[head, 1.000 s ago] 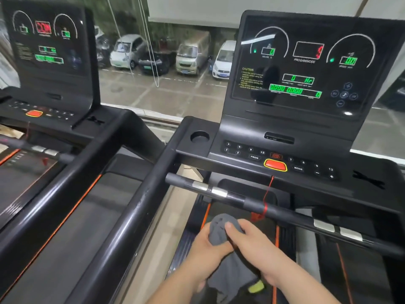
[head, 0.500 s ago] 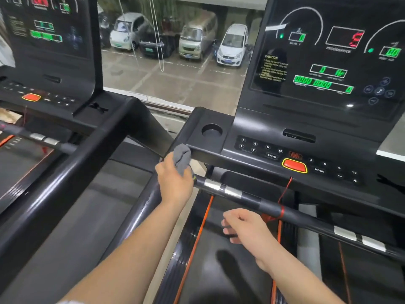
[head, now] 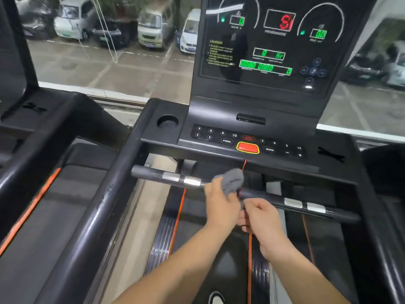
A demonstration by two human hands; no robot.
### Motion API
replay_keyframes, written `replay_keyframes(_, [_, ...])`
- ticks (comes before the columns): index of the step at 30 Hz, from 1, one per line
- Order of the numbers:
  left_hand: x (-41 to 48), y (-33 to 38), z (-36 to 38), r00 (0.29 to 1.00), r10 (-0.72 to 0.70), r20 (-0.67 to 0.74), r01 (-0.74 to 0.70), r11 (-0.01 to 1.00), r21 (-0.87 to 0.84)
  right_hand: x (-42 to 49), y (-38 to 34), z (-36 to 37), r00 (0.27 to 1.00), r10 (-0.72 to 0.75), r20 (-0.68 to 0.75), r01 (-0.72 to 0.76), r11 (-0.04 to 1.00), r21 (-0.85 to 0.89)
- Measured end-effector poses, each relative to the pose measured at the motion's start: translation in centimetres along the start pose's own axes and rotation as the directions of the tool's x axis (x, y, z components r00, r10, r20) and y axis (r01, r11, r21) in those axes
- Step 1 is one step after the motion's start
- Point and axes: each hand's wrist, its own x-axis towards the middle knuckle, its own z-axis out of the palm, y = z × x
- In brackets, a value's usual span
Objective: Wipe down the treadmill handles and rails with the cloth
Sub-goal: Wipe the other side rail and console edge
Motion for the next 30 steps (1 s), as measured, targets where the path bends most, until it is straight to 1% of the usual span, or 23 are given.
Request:
replay_keyframes(1, [0.4,0.8,-0.3,0.995,0.032,-0.097,-0.032,0.999,0.004,0.1,0.1,-1.0,1.000,-0.010,-0.026,0.010,1.000,0.010])
replay_keyframes(2, [0.9,1.4,-0.6,0.983,0.069,-0.168,-0.061,0.997,0.050,0.1,0.2,-2.1,0.999,-0.018,-0.046,0.019,1.000,0.021])
replay_keyframes(3, [1.7,1.7,-0.7,0.977,0.108,-0.185,-0.088,0.990,0.111,0.1,0.4,-3.1,0.998,-0.017,-0.059,0.019,0.999,0.033])
replay_keyframes(5, [2.3,2.4,-0.1,0.983,0.151,-0.101,-0.121,0.960,0.252,-0.2,1.0,-4.8,0.998,0.001,-0.058,0.001,0.999,0.047])
replay_keyframes(6, [2.1,2.3,0.9,0.988,0.148,-0.050,-0.125,0.940,0.316,-0.4,1.3,-5.6,0.998,0.011,-0.057,-0.008,0.999,0.052])
replay_keyframes(8, [-0.2,1.8,3.2,0.990,0.143,0.023,-0.140,0.910,0.390,-0.8,1.9,-7.1,0.997,0.031,-0.065,-0.026,0.997,0.073])
replay_keyframes(9, [-1.8,1.0,4.2,0.994,0.094,0.051,-0.107,0.923,0.371,-0.9,2.2,-7.9,0.997,0.040,-0.071,-0.034,0.997,0.076])
replay_keyframes(10, [-3.6,0.2,5.0,0.995,0.008,0.095,-0.037,0.949,0.313,-1.0,2.4,-8.6,0.996,0.045,-0.078,-0.039,0.996,0.079])
replay_keyframes(12, [-6.6,-1.8,5.9,0.965,-0.154,0.213,0.106,0.969,0.221,-0.8,2.5,-9.9,0.995,0.043,-0.088,-0.034,0.995,0.095])
replay_keyframes(14, [-8.2,-2.8,5.9,0.936,-0.222,0.272,0.179,0.968,0.174,-0.2,2.7,-10.8,0.997,0.012,-0.076,-0.009,0.999,0.042])
replay_keyframes(15, [-8.3,-2.5,5.5,0.931,-0.234,0.280,0.196,0.968,0.157,0.2,2.9,-11.0,0.999,-0.021,-0.046,0.020,0.999,-0.028])
replay_keyframes(16, [-8.2,-1.8,4.9,0.926,-0.224,0.303,0.195,0.973,0.125,0.6,3.1,-11.1,0.998,-0.062,0.013,0.064,0.991,-0.114])
replay_keyframes(18, [-7.9,0.3,2.9,0.887,-0.189,0.422,0.182,0.982,0.057,0.8,3.2,-11.1,0.973,-0.111,0.200,0.160,0.955,-0.249])
replay_keyframes(20, [-8.0,2.0,0.3,0.834,-0.159,0.528,0.156,0.986,0.051,0.5,2.8,-10.9,0.913,-0.110,0.392,0.226,0.937,-0.265])
replay_keyframes(22, [-8.9,2.4,-2.3,0.823,-0.157,0.547,0.142,0.987,0.070,0.1,2.1,-10.6,0.842,-0.106,0.528,0.273,0.930,-0.248])
replay_keyframes(24, [-10.4,2.2,-4.7,0.845,-0.169,0.507,0.166,0.985,0.052,-0.3,1.6,-9.7,0.777,-0.101,0.621,0.307,0.923,-0.234])
replay_keyframes(27, [-12.8,1.2,-8.0,0.888,-0.181,0.422,0.178,0.983,0.047,-0.8,1.8,-7.1,0.703,-0.103,0.704,0.407,0.869,-0.280])
replay_keyframes(28, [-13.7,0.9,-9.2,0.912,-0.174,0.372,0.155,0.985,0.083,-1.1,2.1,-5.9,0.672,-0.090,0.735,0.438,0.848,-0.297])
replay_keyframes(30, [-15.9,0.0,-11.7,0.958,-0.143,0.250,0.085,0.969,0.232,-2.3,2.8,-3.5,0.607,-0.051,0.793,0.509,0.791,-0.339])
